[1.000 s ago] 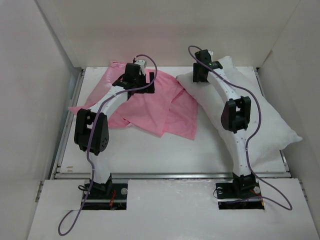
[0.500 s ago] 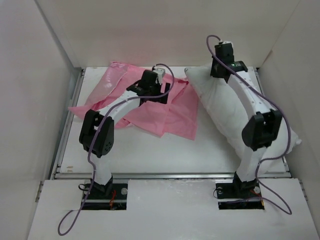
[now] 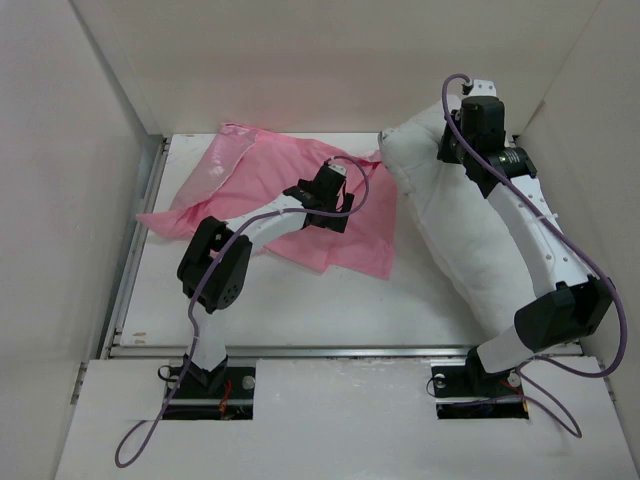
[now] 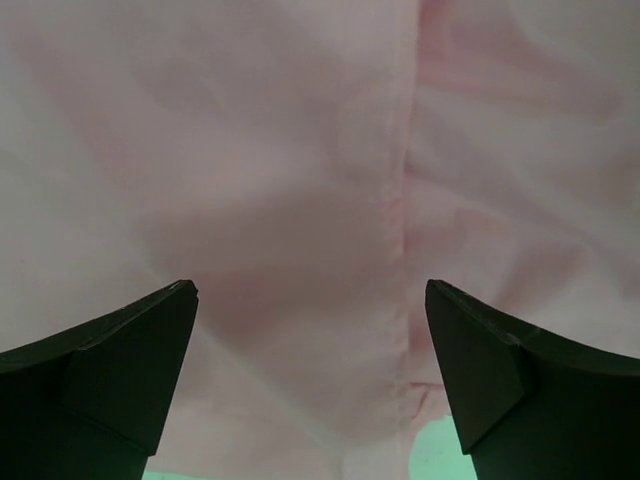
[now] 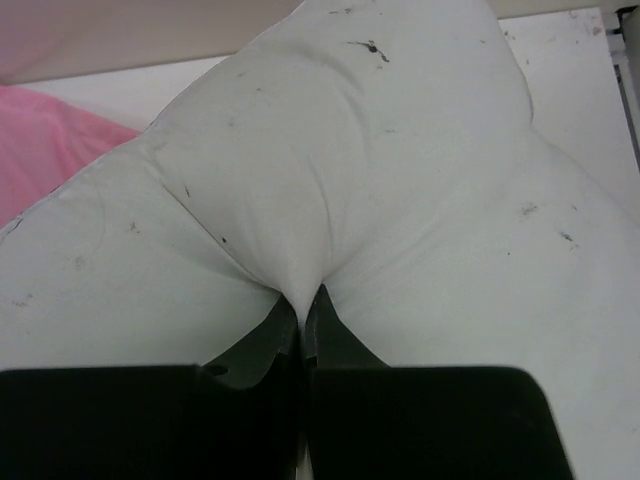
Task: Put the pillow into the pillowcase
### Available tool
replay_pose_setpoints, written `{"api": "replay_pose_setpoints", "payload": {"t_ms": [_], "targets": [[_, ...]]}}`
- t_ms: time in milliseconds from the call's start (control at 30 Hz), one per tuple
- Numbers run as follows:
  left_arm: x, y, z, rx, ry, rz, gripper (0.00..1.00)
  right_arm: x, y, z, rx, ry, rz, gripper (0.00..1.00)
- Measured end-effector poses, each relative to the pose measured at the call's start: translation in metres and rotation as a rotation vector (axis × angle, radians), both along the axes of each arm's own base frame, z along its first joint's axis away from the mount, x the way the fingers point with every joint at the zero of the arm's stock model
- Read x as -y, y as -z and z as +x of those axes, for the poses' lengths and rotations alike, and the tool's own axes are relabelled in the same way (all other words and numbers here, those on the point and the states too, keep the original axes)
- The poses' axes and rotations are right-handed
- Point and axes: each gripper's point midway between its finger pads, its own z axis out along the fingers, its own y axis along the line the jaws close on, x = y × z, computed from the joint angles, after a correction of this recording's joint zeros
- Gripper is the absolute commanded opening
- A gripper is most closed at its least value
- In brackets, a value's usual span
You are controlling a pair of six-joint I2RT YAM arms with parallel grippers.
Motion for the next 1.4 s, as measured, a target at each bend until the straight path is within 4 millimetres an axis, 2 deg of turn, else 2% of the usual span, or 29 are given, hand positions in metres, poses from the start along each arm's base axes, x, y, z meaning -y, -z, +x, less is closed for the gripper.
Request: {"api": "replay_pose_setpoints", "payload": {"t_ms": [133, 200, 267, 400, 500, 533, 567, 600, 667, 833, 967, 1200, 1400], "targets": [[-0.007, 0.037, -0.002, -0.062, -0.030, 0.073, 0.99, -0.004, 0.017, -0.003, -0.041, -0.019, -0.001, 0.00], [-0.007, 0.051, -0.007, -0.089, -0.026, 0.097, 0.99, -0.004, 0.020, -0.003, -0.046, -0.022, -0.001, 0.00], [-0.002, 0.050, -0.006, -0.084, -0.025, 0.095, 0.99, -0.005, 0.020, -0.003, -0.046, -0.023, 0.000, 0.00], [0.001, 0.047, -0.005, -0.064, -0.045, 0.111, 0.82, -0.005, 0.021, -0.003, -0.047, -0.027, 0.001, 0.00], [-0.002, 0.049, -0.003, -0.057, -0.077, 0.131, 0.51, -0.007, 0.022, -0.003, -0.050, -0.037, 0.006, 0.00], [-0.003, 0.048, -0.002, -0.052, -0.090, 0.134, 0.43, -0.008, 0.023, -0.003, -0.052, -0.039, 0.007, 0.00], [-0.005, 0.048, -0.001, -0.049, -0.101, 0.140, 0.24, -0.008, 0.024, -0.003, -0.053, -0.040, 0.007, 0.00], [-0.008, 0.047, 0.001, -0.045, -0.113, 0.145, 0.14, -0.008, 0.025, -0.003, -0.053, -0.042, 0.008, 0.00], [-0.011, 0.042, 0.007, -0.032, -0.144, 0.138, 0.00, -0.009, 0.028, -0.003, -0.057, -0.045, 0.010, 0.00], [-0.021, 0.023, 0.028, 0.020, -0.208, 0.127, 0.00, -0.011, 0.035, -0.005, -0.070, -0.077, 0.015, 0.00], [-0.020, 0.005, 0.042, 0.069, -0.227, 0.089, 0.00, -0.023, 0.048, -0.014, -0.090, -0.157, 0.036, 0.00], [-0.015, -0.039, 0.043, 0.136, -0.207, 0.023, 0.00, -0.060, 0.089, -0.047, -0.179, -0.408, 0.062, 0.00], [-0.016, -0.081, 0.042, 0.202, -0.216, -0.035, 0.00, -0.094, 0.121, -0.085, -0.254, -0.602, 0.057, 0.00]]}}
